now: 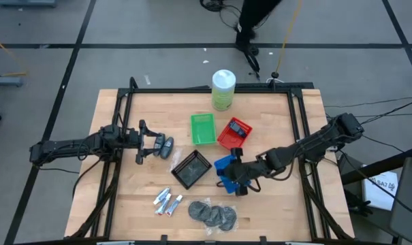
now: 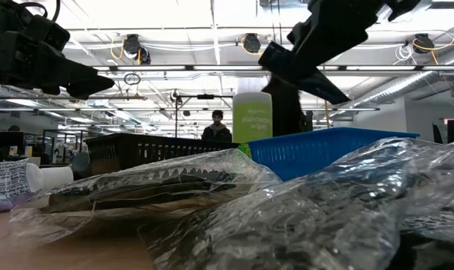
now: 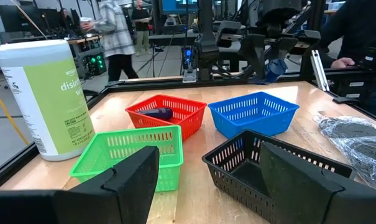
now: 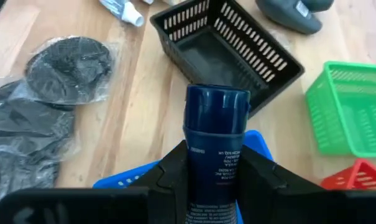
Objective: Pick & Place Travel size toiletries
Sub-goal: Put the blue shaving cream into the red bin
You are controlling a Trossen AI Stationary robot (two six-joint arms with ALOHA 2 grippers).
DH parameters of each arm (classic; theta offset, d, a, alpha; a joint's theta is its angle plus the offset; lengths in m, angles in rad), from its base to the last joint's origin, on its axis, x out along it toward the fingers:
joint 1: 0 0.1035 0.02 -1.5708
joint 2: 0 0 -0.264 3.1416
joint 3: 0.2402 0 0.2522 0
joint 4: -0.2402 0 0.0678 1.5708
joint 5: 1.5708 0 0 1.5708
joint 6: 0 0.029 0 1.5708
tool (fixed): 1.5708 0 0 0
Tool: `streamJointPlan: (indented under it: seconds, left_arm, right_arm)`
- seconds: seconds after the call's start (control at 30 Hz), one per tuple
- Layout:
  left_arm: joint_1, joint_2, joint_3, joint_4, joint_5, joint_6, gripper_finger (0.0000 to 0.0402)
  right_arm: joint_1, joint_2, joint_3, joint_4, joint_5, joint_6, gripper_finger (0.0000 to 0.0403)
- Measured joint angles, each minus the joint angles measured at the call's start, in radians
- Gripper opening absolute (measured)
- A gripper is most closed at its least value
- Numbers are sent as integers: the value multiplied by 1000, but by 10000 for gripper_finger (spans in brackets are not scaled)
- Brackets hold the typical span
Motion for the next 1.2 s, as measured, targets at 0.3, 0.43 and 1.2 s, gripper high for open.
streamJointPlan:
  seconds: [0.3,0.43,1.2]
  left_arm:
    - [0,0,0,0,0,0,274]
    - [0,0,0,0,0,0,274]
    - [-1,15,0,-1,-26,0,274]
  right_arm:
    - [-86,-19,0,42,-126,-134,93]
    - [-133,-48,-25,83,-174,-186,93]
    - [-405,-535,-533,533,-17,-86,93]
